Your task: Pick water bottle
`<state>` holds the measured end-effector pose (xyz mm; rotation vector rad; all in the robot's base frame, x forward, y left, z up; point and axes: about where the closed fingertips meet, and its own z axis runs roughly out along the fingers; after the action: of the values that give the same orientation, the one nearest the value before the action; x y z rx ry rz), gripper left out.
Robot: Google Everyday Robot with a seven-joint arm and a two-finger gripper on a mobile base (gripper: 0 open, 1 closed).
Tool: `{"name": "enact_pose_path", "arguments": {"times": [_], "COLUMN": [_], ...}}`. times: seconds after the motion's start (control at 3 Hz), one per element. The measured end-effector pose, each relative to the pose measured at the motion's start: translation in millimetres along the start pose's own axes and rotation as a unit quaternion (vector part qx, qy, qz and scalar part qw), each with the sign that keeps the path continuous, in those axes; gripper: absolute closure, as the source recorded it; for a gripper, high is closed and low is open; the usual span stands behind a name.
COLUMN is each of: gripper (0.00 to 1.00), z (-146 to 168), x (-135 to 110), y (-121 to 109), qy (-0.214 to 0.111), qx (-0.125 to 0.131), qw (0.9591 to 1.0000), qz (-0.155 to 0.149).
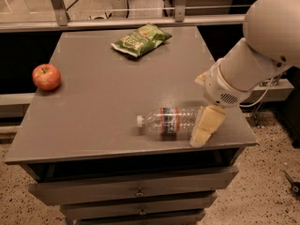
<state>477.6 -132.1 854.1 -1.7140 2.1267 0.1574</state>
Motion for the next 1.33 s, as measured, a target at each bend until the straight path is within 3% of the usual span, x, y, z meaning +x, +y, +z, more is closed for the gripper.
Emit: {"name": "enact_pose_path", "arguments": {"times": [0.33,0.67,1.0,1.33], "gripper": [0.15,0.39,0.70,0.92], "z": [16,18,-4,-32], "x": [-5,-12,-35,-57], "y": [7,11,16,14], "qy": [0.000,-0.004,-0.027,-0.071], "qx": [-0.009,-0.017,-0.019,-0.016], "qw": [0.9999,0.9998,0.9992,0.9970], "qz": [-0.009,-0.009,-0.022,-0.029]}}
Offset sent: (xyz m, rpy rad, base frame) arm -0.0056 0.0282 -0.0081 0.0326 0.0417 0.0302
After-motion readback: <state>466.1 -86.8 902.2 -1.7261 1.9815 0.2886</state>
